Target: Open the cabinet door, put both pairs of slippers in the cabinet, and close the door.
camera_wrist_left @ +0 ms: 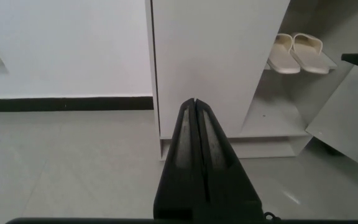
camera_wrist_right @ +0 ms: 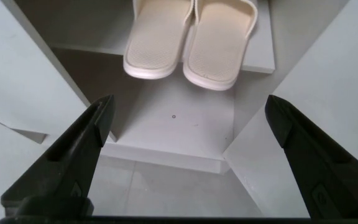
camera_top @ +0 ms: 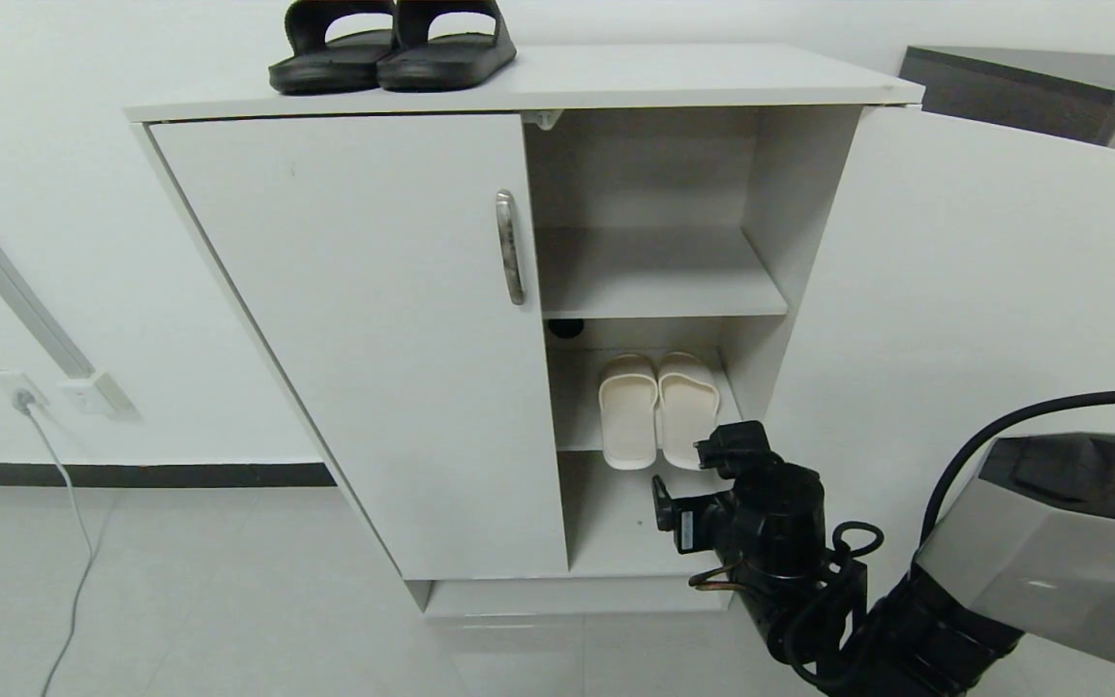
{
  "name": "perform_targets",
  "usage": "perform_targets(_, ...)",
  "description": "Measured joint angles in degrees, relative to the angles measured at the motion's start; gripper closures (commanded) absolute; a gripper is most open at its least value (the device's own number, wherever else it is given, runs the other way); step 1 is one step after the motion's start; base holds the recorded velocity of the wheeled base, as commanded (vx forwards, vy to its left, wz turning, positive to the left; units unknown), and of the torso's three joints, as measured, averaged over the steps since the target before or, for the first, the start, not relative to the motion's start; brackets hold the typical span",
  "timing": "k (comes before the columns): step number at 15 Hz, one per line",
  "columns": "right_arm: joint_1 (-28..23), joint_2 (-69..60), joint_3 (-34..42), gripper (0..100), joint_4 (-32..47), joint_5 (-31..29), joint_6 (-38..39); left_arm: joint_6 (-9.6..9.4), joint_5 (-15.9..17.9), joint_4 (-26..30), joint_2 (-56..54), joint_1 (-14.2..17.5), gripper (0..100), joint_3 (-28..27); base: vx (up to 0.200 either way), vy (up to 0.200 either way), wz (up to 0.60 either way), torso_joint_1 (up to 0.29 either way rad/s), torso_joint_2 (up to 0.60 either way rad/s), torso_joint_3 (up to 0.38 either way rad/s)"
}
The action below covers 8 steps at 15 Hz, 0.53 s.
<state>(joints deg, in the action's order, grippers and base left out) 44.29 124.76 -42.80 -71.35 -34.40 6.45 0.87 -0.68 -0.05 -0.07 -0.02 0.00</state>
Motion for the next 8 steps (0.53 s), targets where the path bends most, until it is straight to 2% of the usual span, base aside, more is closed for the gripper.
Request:
perform_targets(5, 0.15, -0.04, 0.11, 0, -0.06, -0.05, -0.11, -0.09, 0.17, 0.05, 0.0, 0.02, 100, 0.0, 0.0, 0.0, 0.0, 0.0, 0.0, 0.0)
perform_targets(8, 0.26, -0.04, 0.24, 0, -0.22, -0.05, -0.11, -0.11, 0.17, 0.05, 0.0, 0.02, 100, 0.0, 0.0, 0.0, 0.0, 0.002, 0.0, 0.121)
